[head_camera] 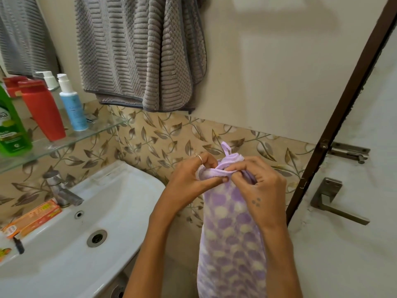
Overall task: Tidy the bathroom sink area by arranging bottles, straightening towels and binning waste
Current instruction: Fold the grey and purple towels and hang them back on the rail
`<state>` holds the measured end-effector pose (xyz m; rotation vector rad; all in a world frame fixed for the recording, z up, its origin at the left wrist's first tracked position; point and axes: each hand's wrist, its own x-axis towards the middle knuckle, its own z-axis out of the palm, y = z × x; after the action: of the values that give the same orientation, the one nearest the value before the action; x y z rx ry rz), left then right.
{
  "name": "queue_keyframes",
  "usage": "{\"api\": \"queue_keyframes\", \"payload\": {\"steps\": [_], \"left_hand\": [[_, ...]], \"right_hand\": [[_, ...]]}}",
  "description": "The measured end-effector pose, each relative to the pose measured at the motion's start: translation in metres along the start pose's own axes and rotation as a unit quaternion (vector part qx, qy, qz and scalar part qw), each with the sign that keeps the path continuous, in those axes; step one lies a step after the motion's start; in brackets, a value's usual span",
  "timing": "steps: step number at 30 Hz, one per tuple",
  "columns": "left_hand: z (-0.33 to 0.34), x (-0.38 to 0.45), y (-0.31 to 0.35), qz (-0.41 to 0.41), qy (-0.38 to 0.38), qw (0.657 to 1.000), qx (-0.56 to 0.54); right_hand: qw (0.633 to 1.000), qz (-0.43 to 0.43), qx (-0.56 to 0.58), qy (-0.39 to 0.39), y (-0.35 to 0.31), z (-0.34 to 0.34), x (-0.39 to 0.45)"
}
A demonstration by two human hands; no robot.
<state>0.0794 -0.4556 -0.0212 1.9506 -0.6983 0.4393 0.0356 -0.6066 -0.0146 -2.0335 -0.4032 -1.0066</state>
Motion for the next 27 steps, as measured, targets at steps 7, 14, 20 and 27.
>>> {"api": "queue_keyframes", "payload": {"steps": [7,14,20,27], "left_hand": [[-0.003,-0.005,0.012,-0.035,-0.010,0.991,-0.129],[-0.016,-0.011,0.005,-0.106,-0.181,0.966,-0.150],[-0.021,-0.017,-0.017,-0.190,-0.160,0.969,-0.004],[-0.008,-0.011,-0.001,-0.100,0.126,0.978,0.136]], "right_hand": [[0.997,-0.001,0.017,0.080,-0.009,-0.015,0.001],[0.995,0.007,0.047,0.089,-0.013,-0.016,0.000],[0.991,0.045,0.048,0.120,-0.009,-0.012,-0.002],[0.948,0.223,0.227,0.012,0.001,-0.022,0.007]]}}
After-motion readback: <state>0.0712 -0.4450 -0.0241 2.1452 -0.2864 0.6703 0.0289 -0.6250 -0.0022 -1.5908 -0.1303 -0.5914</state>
